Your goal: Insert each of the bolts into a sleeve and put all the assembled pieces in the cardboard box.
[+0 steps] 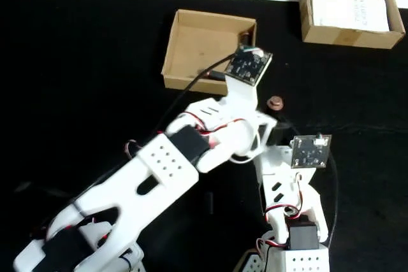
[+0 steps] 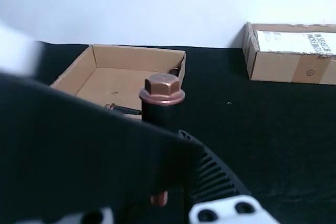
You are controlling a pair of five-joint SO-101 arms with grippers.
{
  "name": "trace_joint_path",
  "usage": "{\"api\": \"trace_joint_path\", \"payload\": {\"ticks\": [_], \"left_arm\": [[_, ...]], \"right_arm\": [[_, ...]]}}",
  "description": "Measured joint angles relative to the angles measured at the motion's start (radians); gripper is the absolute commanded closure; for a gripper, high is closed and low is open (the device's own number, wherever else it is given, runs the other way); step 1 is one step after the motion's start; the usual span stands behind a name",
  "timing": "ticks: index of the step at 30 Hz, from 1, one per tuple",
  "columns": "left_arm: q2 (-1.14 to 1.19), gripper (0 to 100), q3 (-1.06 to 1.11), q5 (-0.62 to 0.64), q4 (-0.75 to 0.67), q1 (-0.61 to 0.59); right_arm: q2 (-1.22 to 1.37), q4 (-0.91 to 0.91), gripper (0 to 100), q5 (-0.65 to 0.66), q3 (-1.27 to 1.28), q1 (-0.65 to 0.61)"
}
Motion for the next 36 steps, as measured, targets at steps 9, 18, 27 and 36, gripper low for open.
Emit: {"api": "trace_joint_path", "payload": {"ticks": [9,18,27,36], "left_arm": [[-0.308,98,-0.002,-0.003,0.288,-0.140],[-0.667,99,0.222,-0.003,0.356,-0.407],[-0.990,99,0.755,0.002,0.129,-0.654],[-1.260,99,1.254,0.002,-0.336,-0.879]], "right_arm": [[0.005,0.000,99.1,0.000,-0.008,0.000],[0.419,0.000,99.1,-0.061,-0.427,0.000],[1.195,0.000,99.1,-0.054,-1.080,0.000],[1.827,-0.002,99.1,0.129,-1.482,-0.081]]}}
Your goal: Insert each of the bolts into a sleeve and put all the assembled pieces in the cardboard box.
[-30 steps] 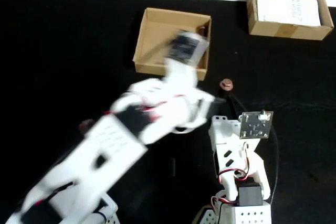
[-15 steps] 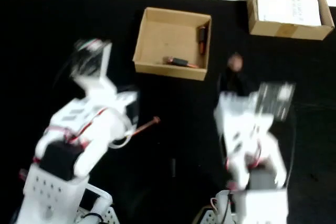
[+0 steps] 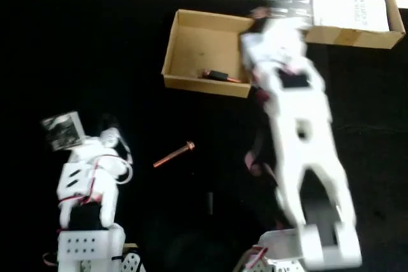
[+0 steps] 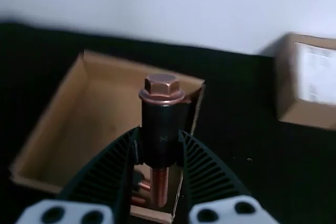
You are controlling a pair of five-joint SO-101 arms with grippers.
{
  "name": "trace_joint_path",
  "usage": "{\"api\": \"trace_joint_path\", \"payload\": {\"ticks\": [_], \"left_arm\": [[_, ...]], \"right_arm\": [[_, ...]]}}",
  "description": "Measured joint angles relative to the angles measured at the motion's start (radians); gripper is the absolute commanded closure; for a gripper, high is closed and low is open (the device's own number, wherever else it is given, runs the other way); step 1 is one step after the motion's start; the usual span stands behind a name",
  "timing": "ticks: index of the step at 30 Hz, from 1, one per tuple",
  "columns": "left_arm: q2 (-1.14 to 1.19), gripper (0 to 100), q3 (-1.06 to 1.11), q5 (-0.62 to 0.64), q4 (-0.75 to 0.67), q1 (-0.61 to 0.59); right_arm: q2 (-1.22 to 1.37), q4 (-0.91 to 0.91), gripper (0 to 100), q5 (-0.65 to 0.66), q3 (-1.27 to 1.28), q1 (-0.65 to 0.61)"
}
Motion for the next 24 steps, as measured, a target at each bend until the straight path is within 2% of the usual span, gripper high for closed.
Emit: {"api": "trace_joint_path", "payload": {"ticks": [5,14,17,19,22,24], "left_arm": [[-0.017,99,0.003,0.000,0.178,-0.008],[-0.017,99,0.003,0.000,0.192,-0.008],[-0.020,99,0.003,0.000,0.192,-0.008],[-0.023,99,0.003,0.000,0.192,-0.008],[-0.023,99,0.003,0.000,0.186,-0.006],[-0.023,99,0.003,0.000,0.183,-0.006]], "right_arm": [[0.259,0.000,99.1,0.304,-0.126,-0.057],[0.591,0.000,99.1,0.657,-0.376,-0.066],[0.663,0.000,98.0,0.727,-0.459,-0.066],[0.671,0.029,93.1,0.746,-0.482,-0.064],[0.663,0.157,83.4,0.746,-0.494,-0.066],[0.629,0.272,82.3,0.697,-0.496,-0.075]]}}
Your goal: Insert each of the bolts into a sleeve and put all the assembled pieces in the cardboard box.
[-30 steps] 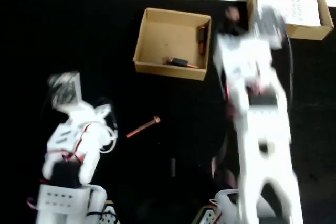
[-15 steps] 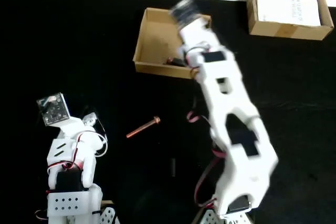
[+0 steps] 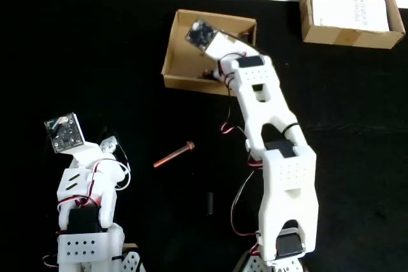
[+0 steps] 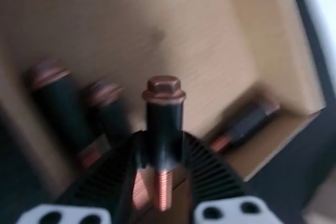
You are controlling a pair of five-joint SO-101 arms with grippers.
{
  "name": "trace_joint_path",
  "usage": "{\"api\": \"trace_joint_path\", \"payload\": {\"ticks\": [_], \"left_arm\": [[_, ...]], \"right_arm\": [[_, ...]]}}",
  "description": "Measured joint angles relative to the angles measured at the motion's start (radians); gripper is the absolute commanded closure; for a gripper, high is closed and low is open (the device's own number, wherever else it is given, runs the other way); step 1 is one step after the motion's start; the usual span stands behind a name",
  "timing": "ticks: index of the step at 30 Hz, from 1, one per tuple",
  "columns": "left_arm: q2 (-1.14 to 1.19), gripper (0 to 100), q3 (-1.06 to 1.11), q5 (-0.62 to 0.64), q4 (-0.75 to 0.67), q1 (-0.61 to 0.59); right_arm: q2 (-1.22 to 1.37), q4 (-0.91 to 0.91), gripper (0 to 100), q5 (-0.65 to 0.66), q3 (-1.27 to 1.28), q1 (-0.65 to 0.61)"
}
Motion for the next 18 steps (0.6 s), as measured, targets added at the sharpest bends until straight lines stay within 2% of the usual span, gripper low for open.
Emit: {"api": "trace_joint_path", "payload": {"ticks": [10,15,18], "left_arm": [[0.000,99,0.000,0.000,-0.003,0.000],[0.000,99,0.000,0.000,-0.003,0.000],[0.000,99,0.000,0.000,-0.003,0.000]], "right_arm": [[-0.394,0.503,86.1,-0.519,-0.009,-0.035],[-0.583,0.875,86.1,-0.904,-0.011,-0.100],[-0.697,0.934,86.1,-1.100,0.063,-0.109]]}}
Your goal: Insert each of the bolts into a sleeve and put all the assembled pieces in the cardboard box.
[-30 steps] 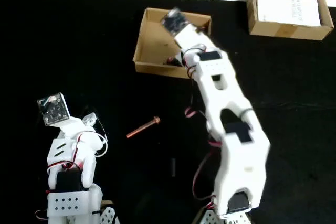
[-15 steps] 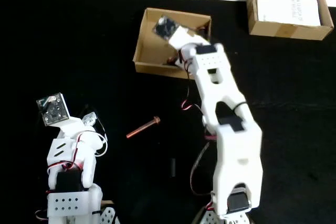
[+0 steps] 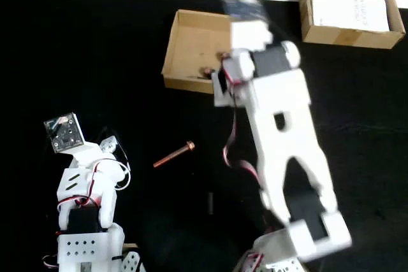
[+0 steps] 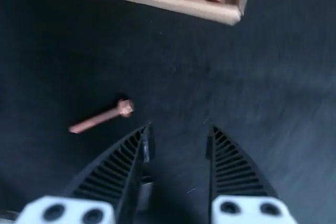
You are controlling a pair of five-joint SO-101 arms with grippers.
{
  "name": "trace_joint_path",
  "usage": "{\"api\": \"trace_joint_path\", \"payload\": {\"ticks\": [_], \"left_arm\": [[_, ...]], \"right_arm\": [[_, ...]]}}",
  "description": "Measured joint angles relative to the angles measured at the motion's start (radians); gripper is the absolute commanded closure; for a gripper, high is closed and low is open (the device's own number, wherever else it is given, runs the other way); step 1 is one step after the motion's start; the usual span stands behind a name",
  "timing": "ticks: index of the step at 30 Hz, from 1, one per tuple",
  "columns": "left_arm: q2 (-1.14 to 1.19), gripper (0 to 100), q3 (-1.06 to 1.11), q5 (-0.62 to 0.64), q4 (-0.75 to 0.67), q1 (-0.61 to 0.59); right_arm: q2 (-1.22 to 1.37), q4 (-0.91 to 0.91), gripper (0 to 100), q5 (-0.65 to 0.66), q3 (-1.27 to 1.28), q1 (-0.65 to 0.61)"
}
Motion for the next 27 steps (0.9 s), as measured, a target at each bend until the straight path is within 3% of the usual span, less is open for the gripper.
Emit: {"api": "trace_joint_path", "payload": {"ticks": [9,14,27], "left_arm": [[0.000,99,0.000,0.000,0.000,0.000],[0.000,99,0.002,0.000,0.000,0.000],[0.000,99,0.002,0.000,0.000,0.000]], "right_arm": [[-0.341,0.002,86.1,-0.147,0.667,-0.264],[-0.448,-0.123,86.1,-0.164,0.852,-0.376],[-0.456,-0.505,86.1,-0.129,1.200,-0.422]]}}
